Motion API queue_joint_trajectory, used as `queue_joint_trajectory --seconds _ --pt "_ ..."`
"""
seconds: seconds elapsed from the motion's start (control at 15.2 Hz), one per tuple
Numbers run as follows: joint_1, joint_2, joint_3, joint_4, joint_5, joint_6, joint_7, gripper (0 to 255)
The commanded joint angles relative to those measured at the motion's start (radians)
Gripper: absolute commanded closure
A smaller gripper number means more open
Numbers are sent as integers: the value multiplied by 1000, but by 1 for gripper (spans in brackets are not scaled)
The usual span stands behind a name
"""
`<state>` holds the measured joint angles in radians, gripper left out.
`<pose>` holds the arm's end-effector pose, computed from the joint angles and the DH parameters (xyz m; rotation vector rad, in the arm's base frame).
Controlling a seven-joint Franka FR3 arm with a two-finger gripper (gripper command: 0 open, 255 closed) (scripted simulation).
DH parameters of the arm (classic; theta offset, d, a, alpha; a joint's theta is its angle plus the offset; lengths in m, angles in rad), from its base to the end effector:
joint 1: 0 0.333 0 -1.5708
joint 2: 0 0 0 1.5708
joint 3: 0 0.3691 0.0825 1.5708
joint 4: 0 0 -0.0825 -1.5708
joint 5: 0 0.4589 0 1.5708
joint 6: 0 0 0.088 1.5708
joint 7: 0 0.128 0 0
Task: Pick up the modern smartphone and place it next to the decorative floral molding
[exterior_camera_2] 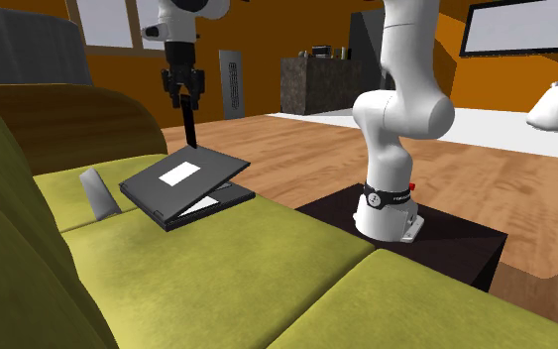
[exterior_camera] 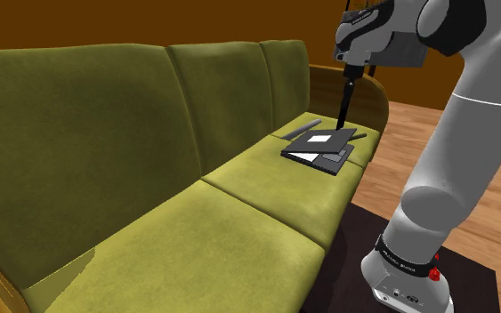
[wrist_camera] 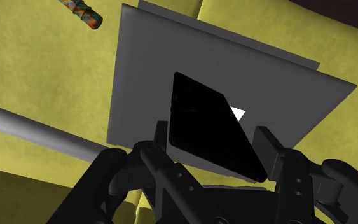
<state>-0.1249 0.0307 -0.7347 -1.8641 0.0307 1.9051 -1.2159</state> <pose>0.4247 -0.4828 0.5095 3.0831 0.5402 0.0261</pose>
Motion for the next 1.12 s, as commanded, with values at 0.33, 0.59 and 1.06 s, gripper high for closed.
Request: queue_joint_trajectory --seconds 0.33,0.59,1.06 --pt "-174 332 -18 302 235 -64 -220 255" --pt "-320 517 18 533 338 -138 -287 255" --pt "-320 538 29 480 352 -69 -301 255"
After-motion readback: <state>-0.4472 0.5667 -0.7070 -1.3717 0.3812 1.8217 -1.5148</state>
